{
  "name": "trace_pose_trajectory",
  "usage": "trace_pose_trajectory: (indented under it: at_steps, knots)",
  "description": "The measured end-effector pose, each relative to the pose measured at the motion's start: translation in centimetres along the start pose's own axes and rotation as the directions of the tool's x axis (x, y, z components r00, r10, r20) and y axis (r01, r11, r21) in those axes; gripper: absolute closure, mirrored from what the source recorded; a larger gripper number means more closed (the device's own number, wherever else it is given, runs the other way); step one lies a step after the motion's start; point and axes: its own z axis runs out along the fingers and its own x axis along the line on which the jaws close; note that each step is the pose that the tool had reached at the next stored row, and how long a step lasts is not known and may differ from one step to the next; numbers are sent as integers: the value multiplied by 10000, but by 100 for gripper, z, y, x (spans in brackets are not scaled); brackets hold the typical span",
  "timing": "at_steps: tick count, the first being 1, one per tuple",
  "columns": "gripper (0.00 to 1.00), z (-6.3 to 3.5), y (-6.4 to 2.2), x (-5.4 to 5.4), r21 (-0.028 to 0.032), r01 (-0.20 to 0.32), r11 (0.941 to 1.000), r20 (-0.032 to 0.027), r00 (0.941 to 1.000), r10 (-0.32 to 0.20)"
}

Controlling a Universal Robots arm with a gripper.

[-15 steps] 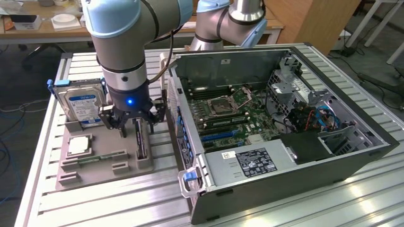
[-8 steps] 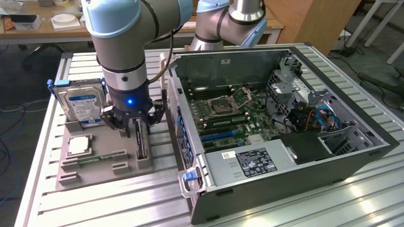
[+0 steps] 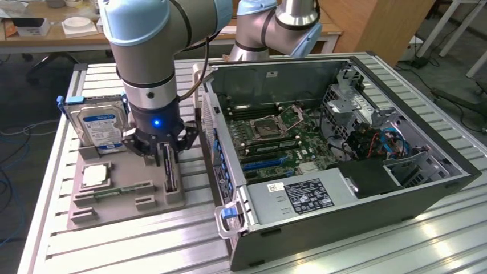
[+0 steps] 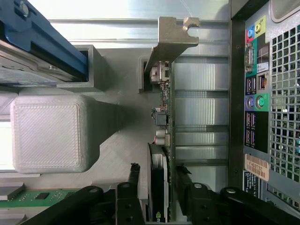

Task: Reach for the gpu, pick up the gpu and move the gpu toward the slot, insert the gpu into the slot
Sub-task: 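Pick up the gpu and move the gpu toward the slot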

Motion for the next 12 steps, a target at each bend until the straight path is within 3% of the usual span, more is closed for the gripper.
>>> trace_pose_trajectory:
  at_steps: [1, 12]
  knots:
    - [61, 0, 0, 0, 0, 0, 10000, 0, 10000, 0]
    - [61, 0, 0, 0, 0, 0, 10000, 0, 10000, 0]
